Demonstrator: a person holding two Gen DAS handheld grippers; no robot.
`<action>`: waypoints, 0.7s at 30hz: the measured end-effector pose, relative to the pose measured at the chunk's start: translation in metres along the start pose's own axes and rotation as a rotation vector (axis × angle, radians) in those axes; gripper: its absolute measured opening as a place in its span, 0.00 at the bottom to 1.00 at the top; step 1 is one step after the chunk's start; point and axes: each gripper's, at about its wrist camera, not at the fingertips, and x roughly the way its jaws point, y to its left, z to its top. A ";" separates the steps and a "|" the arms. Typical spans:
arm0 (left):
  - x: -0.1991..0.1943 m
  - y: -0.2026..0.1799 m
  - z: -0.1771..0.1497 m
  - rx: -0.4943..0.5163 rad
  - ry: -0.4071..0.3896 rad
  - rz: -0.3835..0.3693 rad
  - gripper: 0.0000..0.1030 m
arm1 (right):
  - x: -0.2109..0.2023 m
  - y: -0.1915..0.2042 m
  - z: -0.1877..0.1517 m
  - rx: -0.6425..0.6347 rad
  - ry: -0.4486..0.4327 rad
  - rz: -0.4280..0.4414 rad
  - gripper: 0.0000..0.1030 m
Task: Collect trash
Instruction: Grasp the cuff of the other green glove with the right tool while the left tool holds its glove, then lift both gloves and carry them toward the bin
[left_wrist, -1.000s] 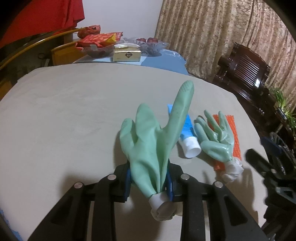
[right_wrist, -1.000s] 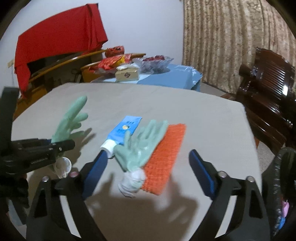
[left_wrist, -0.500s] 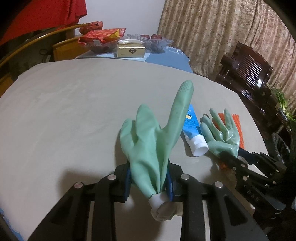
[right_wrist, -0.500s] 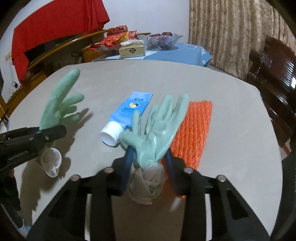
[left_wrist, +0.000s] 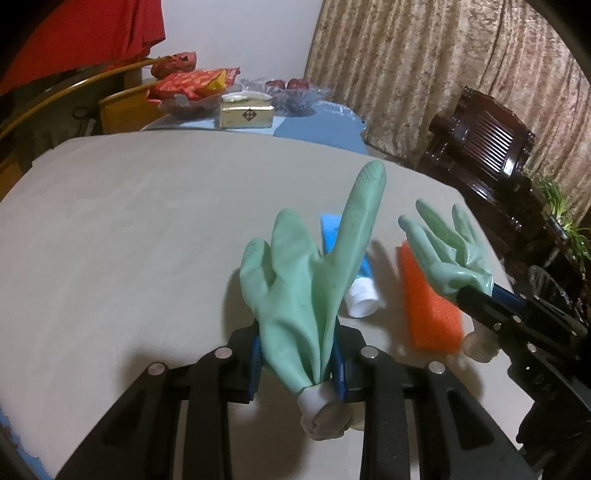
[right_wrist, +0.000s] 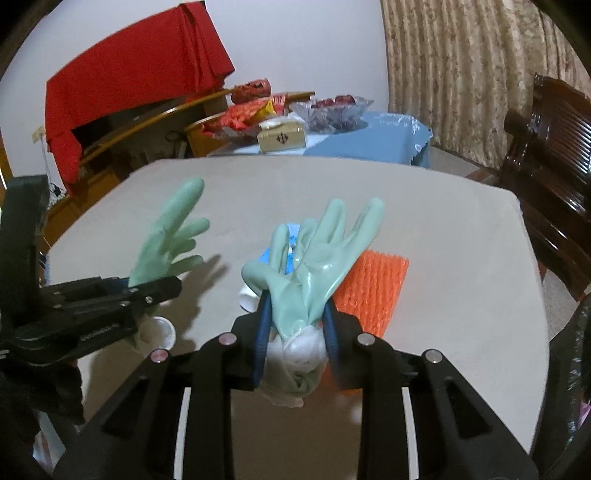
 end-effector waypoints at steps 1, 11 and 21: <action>-0.002 -0.002 0.001 0.003 -0.004 -0.003 0.29 | -0.006 -0.002 0.002 0.003 -0.010 0.002 0.25; -0.020 -0.039 0.010 0.036 -0.030 -0.055 0.29 | -0.059 -0.023 0.010 0.030 -0.096 -0.008 0.25; -0.042 -0.084 0.012 0.074 -0.056 -0.085 0.29 | -0.105 -0.043 0.011 0.067 -0.160 -0.032 0.25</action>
